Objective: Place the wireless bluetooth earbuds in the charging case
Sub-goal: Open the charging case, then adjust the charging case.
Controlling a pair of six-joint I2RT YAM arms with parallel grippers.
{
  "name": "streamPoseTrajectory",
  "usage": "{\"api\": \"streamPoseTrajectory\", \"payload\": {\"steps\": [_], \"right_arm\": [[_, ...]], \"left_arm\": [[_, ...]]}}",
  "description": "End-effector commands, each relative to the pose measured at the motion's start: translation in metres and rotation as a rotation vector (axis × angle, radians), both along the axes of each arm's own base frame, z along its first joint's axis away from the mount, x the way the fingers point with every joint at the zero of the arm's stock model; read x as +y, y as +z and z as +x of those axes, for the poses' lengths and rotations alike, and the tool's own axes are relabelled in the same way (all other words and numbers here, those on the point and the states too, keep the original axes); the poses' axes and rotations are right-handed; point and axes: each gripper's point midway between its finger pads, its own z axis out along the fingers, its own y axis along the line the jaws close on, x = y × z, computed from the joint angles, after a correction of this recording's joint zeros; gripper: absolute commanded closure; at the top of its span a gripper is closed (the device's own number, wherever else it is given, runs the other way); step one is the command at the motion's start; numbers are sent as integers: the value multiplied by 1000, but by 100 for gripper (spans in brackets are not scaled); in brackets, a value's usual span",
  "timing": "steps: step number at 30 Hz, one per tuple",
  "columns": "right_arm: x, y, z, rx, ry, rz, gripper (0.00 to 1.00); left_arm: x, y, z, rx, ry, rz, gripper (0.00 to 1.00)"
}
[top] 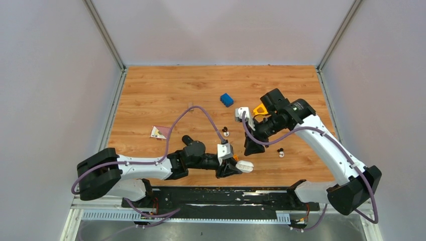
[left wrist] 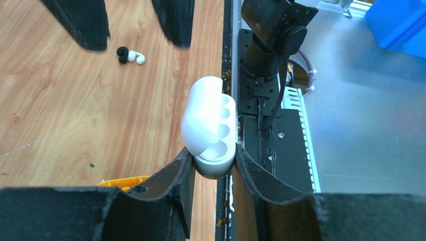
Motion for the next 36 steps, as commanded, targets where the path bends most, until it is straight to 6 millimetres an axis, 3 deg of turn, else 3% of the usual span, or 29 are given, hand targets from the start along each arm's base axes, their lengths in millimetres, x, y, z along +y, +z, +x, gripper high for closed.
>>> {"api": "streamPoseTrajectory", "payload": {"steps": [1, 3, 7, 15, 22, 28, 36], "right_arm": [[0, 43, -5, 26, 8, 147, 60], [-9, 53, 5, 24, -38, 197, 60], [-27, 50, 21, 33, -133, 224, 60], [-26, 45, -14, 14, -43, 284, 43], [-24, 35, -29, 34, -11, 255, 37], [-18, 19, -35, 53, 1, 218, 38], [-15, 9, -31, 82, -6, 211, 54]], "left_arm": [[0, 26, 5, -55, 27, -86, 100], [2, 29, 4, -48, 31, -87, 100], [6, 45, 0, -8, 35, -123, 100], [14, 62, 5, 12, 89, -160, 100], [2, 65, -3, 83, 41, -188, 100], [-7, 70, -3, 93, 22, -195, 100], [-12, 72, -4, 97, 5, -190, 100]]}}
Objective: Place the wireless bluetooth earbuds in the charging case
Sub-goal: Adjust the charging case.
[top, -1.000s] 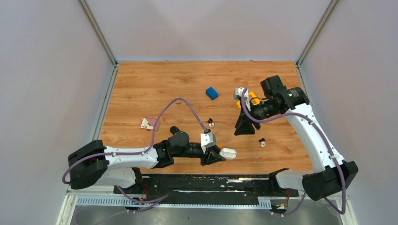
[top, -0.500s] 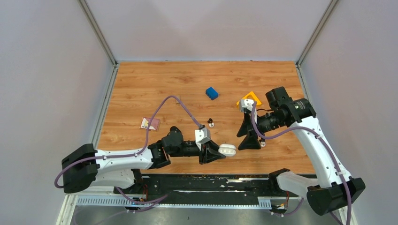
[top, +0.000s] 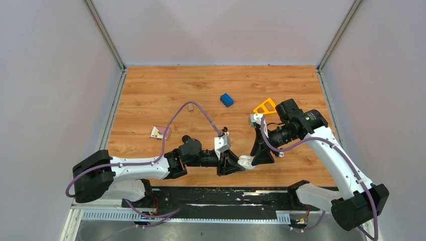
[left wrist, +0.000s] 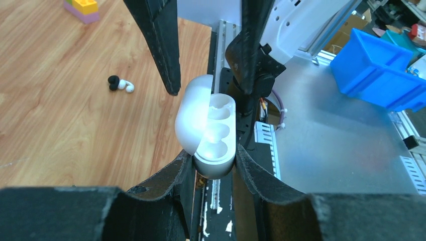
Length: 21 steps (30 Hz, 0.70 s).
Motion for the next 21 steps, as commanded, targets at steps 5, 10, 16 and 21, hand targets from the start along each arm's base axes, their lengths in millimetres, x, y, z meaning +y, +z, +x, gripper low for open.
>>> {"api": "streamPoseTrajectory", "payload": {"steps": [5, 10, 16, 21], "right_arm": [[7, -1, 8, -27, -8, 24, 58], [8, -2, 10, -22, -13, 22, 76], [8, 0, 9, -30, -15, 26, 93], [7, 1, 11, -46, -23, 22, 95]], "left_arm": [[-10, 31, -2, -24, -26, -84, 100], [-11, 30, 0, -21, -22, -83, 100], [-12, 23, 6, -4, 14, -54, 81], [-13, 16, 9, 8, 33, -34, 61]]}}
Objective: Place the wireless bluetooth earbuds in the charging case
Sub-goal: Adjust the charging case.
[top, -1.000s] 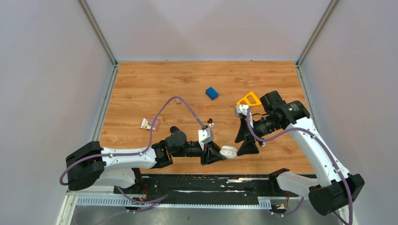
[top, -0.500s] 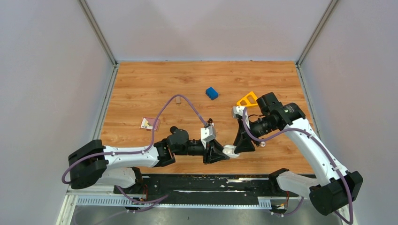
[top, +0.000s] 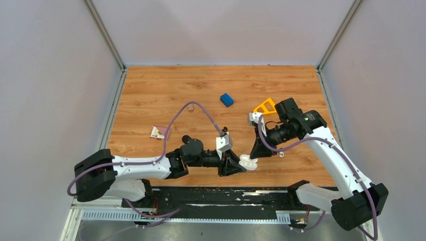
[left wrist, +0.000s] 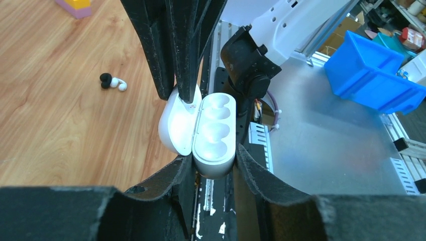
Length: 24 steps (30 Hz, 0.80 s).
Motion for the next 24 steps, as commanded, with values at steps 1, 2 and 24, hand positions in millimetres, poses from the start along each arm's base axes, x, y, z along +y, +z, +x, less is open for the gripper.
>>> {"api": "streamPoseTrajectory", "payload": {"steps": [1, 2, 24], "right_arm": [[5, 12, -4, -7, 10, 50, 95], [5, 12, -3, -12, 7, 49, 95], [-23, 28, 68, -459, -204, -158, 98]], "left_arm": [[-8, 12, 11, -11, 43, -26, 59], [-9, 10, 11, -3, 44, -21, 57], [-16, 39, 23, 430, 140, -258, 24]]}}
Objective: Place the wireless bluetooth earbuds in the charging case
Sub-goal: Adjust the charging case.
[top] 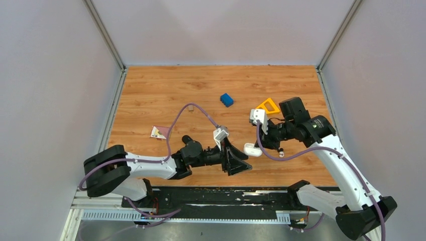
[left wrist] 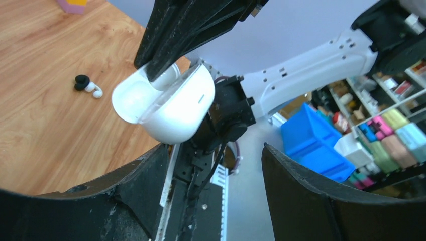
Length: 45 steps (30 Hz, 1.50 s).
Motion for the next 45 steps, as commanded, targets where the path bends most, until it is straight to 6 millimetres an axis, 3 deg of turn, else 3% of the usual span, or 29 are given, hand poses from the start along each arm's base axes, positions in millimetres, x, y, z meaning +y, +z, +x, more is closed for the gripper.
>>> {"api": "streamPoseTrajectory", "payload": {"steps": [1, 4, 5, 6, 14, 18, 22, 27, 45], "right_arm": [[-3, 31, 32, -211, -51, -12, 98], [-4, 34, 33, -231, -47, -14, 98], [-4, 34, 33, -234, -46, -15, 98], [-4, 34, 33, -235, -44, -17, 98], [-3, 36, 28, -224, -29, -6, 99], [-2, 32, 23, -201, -11, -1, 98], [-1, 30, 22, -192, -6, 2, 98], [-1, 30, 20, -184, -1, 5, 98], [-2, 29, 18, -187, 8, -1, 98]], "left_arm": [[-5, 28, 14, 144, 52, -143, 24], [-8, 31, 22, 262, 43, -203, 18], [-9, 35, 23, 287, 27, -237, 5], [-9, 41, 22, 317, 3, -282, 1], [-7, 26, 37, 356, 63, -320, 0], [-3, 30, 43, 318, 85, -313, 0], [-11, 30, 44, 293, 63, -258, 0], [-23, 34, 41, 331, -11, -276, 19], [-26, 34, 41, 385, -34, -308, 42]]}}
